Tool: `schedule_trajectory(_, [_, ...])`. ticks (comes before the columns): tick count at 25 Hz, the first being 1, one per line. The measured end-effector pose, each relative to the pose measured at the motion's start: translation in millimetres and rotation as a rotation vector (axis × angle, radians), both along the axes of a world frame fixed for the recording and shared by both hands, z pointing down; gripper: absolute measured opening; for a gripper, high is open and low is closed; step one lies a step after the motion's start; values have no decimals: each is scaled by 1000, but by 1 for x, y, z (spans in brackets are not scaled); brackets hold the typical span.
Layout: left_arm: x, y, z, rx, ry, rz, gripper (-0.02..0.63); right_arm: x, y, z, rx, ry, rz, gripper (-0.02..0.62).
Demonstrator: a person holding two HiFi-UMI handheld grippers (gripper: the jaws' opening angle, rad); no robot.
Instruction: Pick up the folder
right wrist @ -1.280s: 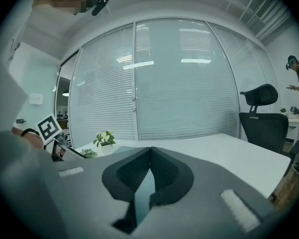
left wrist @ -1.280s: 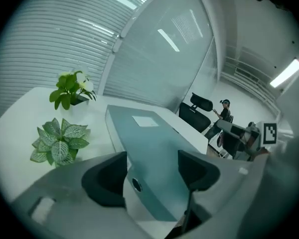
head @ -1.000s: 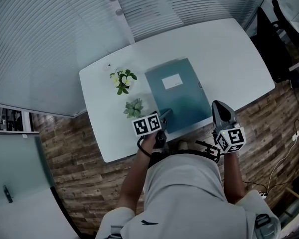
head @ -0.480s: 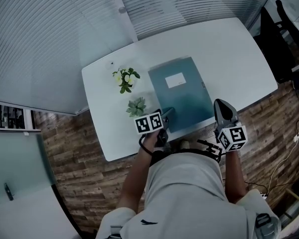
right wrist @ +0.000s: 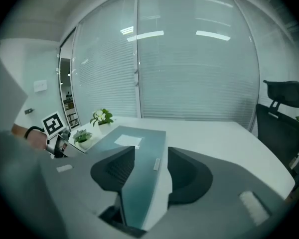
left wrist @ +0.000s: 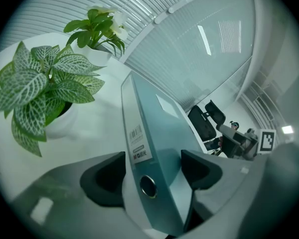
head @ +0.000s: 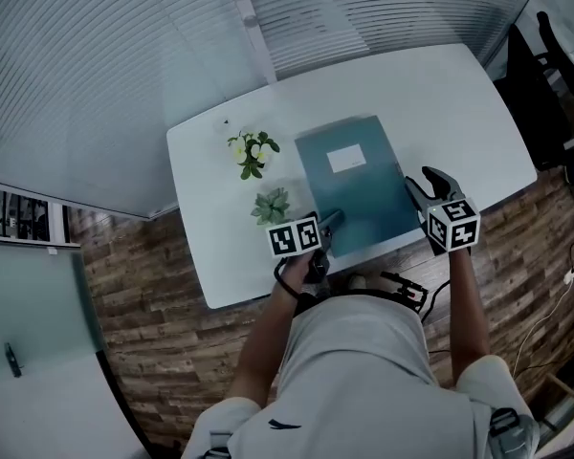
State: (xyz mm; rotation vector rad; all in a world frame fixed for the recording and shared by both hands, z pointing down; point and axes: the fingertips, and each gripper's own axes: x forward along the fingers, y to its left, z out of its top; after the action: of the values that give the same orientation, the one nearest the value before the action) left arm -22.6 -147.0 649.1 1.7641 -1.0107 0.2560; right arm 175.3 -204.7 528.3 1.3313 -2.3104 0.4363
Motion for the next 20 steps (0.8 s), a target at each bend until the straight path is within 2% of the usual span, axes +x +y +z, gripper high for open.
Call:
schedule_trajectory(3, [0, 0, 0, -1, 1, 3, 368, -6, -12, 28, -162, 15, -61, 270])
schedule_trajectory(7, [0, -1, 0, -1, 5, 6, 367, -13, -29, 60, -308, 8, -106, 328])
schedule_trajectory(9, [-1, -1, 0, -2, 4, 7, 367, -16, -34, 78, -398, -16, -116, 372])
schedule_trajectory(11, [0, 0, 0, -3, 5, 8, 367, -20, -31, 96, -527, -64, -140, 447])
schedule_trajectory(14, [0, 0, -1, -3, 8, 11, 365, -29, -21, 117, -700, -112, -199, 500])
schedule_trajectory(17, [1, -1, -1, -5, 10, 18, 364, -35, -17, 129, -773, -124, -223, 518])
schedule_trajectory(20, [2, -1, -2, -6, 12, 29, 362, -37, -17, 130, -779, -123, -211, 520])
